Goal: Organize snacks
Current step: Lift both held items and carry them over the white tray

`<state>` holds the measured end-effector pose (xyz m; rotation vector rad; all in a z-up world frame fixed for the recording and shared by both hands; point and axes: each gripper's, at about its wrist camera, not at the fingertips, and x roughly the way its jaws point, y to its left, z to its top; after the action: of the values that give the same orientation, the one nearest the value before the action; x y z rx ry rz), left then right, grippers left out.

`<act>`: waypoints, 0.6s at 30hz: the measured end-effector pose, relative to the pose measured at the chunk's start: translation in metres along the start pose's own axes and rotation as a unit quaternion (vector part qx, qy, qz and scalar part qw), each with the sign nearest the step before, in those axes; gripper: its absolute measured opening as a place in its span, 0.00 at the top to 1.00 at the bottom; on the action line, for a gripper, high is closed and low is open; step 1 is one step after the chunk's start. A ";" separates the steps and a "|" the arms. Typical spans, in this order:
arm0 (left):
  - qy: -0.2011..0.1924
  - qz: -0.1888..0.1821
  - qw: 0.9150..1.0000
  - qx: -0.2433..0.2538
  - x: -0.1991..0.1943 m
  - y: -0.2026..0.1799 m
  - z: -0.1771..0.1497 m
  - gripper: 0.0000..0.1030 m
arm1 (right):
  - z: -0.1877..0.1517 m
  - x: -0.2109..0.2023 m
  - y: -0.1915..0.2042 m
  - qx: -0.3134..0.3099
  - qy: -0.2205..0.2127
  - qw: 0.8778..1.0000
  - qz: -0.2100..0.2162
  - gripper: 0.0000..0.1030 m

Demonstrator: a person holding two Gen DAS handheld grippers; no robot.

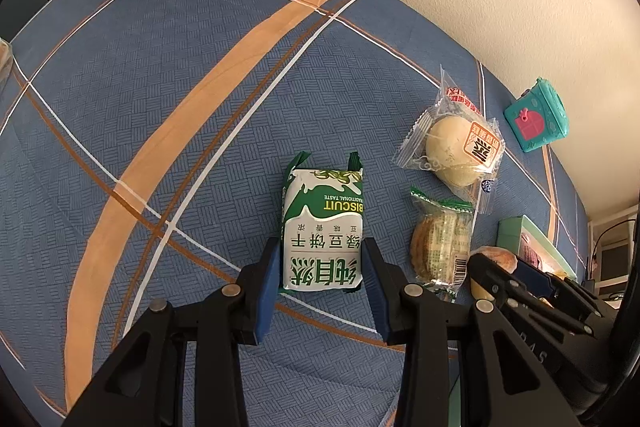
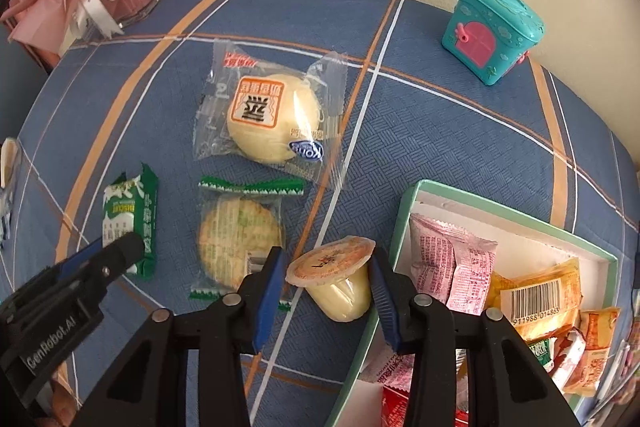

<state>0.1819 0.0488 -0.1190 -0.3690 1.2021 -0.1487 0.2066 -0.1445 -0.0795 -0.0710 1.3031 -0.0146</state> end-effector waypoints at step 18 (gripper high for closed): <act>-0.006 -0.004 1.000 -0.002 -0.010 0.003 0.001 0.61 | -0.007 -0.007 0.001 0.007 -0.016 1.000 -0.004 0.57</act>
<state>0.1793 0.0553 -0.1111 -0.3771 1.1886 -0.1501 0.1976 -0.1434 -0.0747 -0.0639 1.2697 -0.0293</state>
